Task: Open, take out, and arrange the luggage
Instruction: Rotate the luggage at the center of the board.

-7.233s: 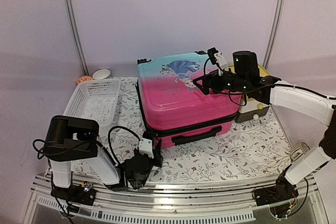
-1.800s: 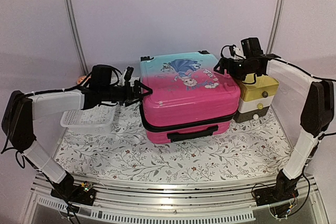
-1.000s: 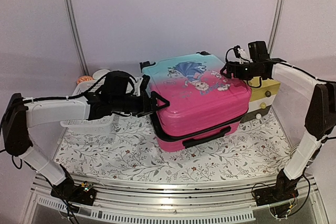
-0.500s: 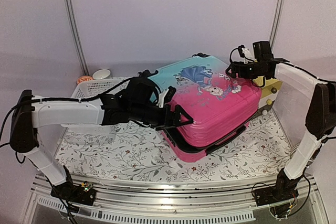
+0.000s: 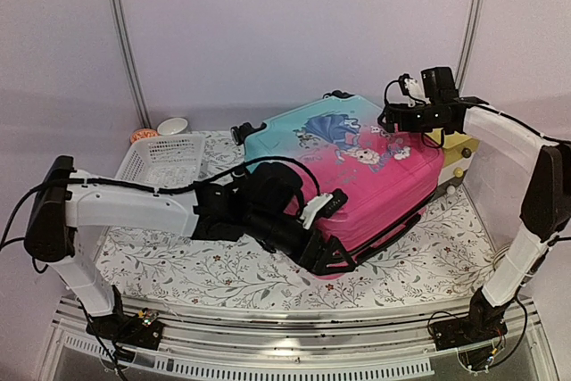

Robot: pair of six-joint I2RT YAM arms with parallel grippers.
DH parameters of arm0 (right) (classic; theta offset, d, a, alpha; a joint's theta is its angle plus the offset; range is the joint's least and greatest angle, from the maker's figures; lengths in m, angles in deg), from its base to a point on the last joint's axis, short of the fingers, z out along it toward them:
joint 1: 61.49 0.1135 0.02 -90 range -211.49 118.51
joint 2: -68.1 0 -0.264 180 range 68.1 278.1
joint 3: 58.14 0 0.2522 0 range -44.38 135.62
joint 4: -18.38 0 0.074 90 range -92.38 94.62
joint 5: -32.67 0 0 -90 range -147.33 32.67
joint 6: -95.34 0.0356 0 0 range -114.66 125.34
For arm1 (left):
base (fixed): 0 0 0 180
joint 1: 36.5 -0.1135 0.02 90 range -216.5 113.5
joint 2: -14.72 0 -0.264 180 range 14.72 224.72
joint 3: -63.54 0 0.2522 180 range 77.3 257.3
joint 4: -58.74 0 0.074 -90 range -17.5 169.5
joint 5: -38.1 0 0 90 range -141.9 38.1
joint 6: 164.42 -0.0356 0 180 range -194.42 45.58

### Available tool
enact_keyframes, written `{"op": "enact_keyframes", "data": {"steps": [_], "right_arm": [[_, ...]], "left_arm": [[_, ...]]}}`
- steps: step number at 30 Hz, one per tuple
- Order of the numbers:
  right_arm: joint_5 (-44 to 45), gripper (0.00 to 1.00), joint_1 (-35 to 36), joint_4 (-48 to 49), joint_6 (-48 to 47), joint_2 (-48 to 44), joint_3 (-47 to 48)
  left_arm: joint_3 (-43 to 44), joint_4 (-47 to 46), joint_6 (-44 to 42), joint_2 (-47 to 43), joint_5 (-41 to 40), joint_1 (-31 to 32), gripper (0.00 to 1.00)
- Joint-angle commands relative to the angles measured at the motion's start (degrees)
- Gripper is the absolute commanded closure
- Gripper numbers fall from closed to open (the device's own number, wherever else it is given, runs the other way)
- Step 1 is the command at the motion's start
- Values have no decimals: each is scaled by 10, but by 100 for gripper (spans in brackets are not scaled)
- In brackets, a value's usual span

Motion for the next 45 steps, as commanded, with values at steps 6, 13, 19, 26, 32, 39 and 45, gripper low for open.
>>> {"op": "enact_keyframes", "data": {"steps": [6,13,19,26,32,39,45], "right_arm": [[41,2,63,-40,41,-81,-20],[28,2,65,-21,34,-125,-39],[60,1,68,-40,68,-157,-52],[178,1,67,-62,169,-249,-125],[173,1,56,-67,207,-323,-192],[80,1,35,-63,270,-329,-245],[84,1,25,-54,327,-336,-276]], "left_arm": [[-65,-36,-52,-85,-121,-18,2],[-114,13,-45,-194,-175,-54,2],[-141,57,-60,-269,-158,-174,2],[-115,38,-93,-268,-68,-369,2],[-68,-33,-59,-171,49,-490,3],[17,-108,-3,-30,119,-552,3],[108,-105,15,69,127,-564,5]]}}
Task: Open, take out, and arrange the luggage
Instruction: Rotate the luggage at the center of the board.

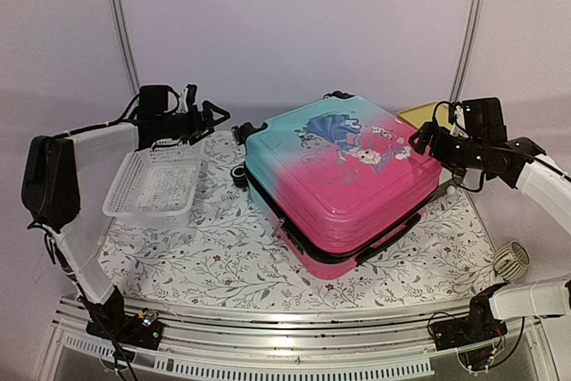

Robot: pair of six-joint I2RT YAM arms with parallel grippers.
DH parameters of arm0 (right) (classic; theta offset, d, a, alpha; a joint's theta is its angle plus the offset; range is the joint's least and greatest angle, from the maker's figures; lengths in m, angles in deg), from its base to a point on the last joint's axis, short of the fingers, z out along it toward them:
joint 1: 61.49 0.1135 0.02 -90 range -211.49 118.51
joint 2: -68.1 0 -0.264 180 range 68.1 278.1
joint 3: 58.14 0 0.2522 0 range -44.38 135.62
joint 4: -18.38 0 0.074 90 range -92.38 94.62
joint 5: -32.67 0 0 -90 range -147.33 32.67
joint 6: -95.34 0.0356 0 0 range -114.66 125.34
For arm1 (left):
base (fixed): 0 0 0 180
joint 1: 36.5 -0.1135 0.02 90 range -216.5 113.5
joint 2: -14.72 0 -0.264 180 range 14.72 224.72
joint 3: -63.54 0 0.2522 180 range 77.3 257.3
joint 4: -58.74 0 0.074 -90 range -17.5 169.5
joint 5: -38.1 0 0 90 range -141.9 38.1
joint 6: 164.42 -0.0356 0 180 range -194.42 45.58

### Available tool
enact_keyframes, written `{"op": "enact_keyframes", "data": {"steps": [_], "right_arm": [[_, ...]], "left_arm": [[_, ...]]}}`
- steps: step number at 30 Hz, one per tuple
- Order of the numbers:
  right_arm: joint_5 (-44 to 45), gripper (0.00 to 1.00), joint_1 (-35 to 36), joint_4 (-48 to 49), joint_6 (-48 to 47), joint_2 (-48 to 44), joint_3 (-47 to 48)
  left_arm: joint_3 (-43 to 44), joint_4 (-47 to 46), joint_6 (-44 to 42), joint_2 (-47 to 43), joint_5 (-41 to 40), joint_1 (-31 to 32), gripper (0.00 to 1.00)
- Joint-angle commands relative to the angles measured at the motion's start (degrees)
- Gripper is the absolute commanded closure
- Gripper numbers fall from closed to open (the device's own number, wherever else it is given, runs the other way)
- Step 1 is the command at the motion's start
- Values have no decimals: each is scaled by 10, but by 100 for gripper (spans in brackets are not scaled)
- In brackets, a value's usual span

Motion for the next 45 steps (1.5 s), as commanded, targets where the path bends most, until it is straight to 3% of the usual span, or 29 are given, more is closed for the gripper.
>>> {"op": "enact_keyframes", "data": {"steps": [1,12,30,45], "right_arm": [[-11,1,-9,3,64,-8,-31],[-7,1,-12,49,95,-35,-77],[-89,1,-13,130,119,-24,-119],[-136,1,-14,155,113,-16,-128]], "left_arm": [[63,-26,27,56,34,-6,5],[142,-29,30,165,56,-6,3],[231,-54,81,278,100,22,4],[111,-92,81,178,131,29,19]]}}
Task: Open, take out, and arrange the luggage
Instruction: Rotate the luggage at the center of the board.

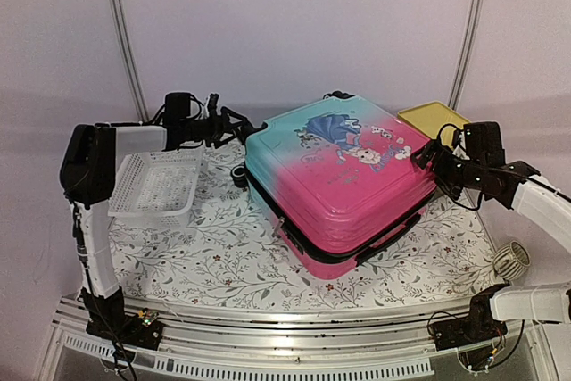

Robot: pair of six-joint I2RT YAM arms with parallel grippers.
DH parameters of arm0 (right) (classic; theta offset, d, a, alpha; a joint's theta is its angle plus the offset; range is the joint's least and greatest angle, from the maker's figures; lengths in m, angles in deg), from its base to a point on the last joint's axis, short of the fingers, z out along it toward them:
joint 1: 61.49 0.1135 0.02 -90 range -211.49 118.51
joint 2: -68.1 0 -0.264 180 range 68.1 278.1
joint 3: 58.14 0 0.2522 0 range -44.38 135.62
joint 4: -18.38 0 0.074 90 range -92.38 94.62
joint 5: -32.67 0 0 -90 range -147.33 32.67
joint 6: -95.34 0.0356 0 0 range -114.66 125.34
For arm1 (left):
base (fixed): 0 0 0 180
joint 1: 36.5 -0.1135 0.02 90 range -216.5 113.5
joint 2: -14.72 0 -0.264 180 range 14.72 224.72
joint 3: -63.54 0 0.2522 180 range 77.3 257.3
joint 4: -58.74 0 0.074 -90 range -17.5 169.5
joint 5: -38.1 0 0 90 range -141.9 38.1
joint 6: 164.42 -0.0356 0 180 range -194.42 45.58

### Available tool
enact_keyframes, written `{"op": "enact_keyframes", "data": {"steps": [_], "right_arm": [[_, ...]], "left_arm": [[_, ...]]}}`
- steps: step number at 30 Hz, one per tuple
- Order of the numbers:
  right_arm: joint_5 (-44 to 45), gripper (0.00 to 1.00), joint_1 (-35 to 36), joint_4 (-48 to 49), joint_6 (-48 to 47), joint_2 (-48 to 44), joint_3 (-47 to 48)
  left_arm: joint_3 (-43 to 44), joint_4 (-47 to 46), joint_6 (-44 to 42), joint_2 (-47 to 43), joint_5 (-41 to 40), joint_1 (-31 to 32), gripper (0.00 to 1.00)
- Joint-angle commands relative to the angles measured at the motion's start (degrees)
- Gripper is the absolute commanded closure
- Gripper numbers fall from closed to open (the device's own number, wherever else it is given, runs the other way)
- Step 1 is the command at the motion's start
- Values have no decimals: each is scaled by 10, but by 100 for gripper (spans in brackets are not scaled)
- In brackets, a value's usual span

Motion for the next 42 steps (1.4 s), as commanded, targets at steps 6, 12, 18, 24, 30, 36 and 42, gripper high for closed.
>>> {"op": "enact_keyframes", "data": {"steps": [6,12,18,24,30,36,42], "right_arm": [[-89,1,6,80,-18,27,-6],[-126,0,-12,81,-41,48,10],[-174,0,-22,100,-72,85,32],[-210,0,-21,133,-91,139,64],[-218,0,-22,150,-113,220,129],[-231,1,-22,143,-121,242,155],[-142,1,-22,89,-136,160,113]], "left_arm": [[-84,-24,-9,-76,53,22,23],[-174,-57,-7,-152,53,26,27],[-253,-71,-11,-215,42,37,29],[-320,-63,-20,-282,13,49,29],[-369,-47,-30,-335,-24,60,30],[-408,-35,-39,-383,-60,65,30],[-428,-17,-53,-414,-78,65,29]]}}
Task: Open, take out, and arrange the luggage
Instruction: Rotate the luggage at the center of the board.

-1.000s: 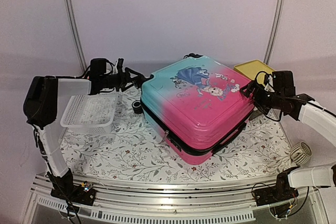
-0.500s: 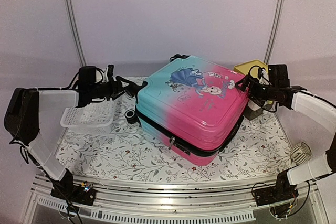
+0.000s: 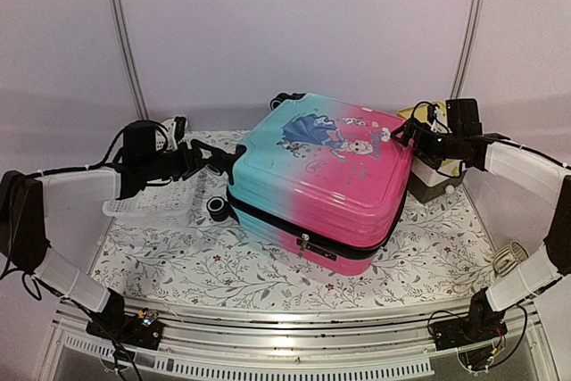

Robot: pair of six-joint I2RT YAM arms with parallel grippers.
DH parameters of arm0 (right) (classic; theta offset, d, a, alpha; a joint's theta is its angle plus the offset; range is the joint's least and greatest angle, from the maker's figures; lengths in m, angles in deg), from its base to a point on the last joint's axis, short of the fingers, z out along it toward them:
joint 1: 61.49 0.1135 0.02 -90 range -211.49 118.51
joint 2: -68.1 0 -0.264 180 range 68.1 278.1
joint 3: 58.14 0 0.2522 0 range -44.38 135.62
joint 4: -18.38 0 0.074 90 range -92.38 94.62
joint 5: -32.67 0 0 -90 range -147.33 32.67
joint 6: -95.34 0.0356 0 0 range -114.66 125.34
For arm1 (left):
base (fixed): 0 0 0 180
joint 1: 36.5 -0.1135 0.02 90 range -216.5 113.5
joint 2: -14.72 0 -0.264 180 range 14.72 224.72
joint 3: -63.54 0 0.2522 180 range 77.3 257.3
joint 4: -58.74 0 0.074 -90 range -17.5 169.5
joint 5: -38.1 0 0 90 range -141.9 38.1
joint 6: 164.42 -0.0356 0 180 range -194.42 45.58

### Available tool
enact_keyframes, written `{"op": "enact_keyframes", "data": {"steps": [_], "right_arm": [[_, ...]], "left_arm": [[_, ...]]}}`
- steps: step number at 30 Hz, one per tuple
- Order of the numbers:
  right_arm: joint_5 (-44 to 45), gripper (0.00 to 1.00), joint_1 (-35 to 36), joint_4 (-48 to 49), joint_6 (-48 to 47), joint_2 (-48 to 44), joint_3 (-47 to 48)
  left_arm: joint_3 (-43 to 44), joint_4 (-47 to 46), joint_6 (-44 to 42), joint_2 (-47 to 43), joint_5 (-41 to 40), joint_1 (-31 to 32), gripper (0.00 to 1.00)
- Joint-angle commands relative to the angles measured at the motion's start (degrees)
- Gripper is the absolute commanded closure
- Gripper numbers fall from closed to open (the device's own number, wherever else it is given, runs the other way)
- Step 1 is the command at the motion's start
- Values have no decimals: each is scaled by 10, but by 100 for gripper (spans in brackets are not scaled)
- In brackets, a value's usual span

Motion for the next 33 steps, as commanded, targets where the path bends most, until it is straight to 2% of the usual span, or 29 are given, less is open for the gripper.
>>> {"op": "enact_keyframes", "data": {"steps": [1,4,11,15,22,30,33], "right_arm": [[-2,1,25,-23,-24,-79,-33],[6,1,25,-45,-28,-124,-61],[-84,1,26,-83,3,-184,-124],[-126,1,26,-68,20,-195,-152],[-199,7,26,14,16,-104,-119],[-154,7,26,55,3,57,22],[-135,6,26,47,-10,81,60]], "left_arm": [[-12,21,-15,-30,62,40,29],[-10,31,-24,-36,55,39,29],[-4,40,-29,-36,52,39,29],[-2,39,-26,-37,53,38,29],[-7,38,-22,-48,43,38,29],[-34,31,-19,-59,41,38,30],[-48,25,-19,-69,43,39,30]]}}
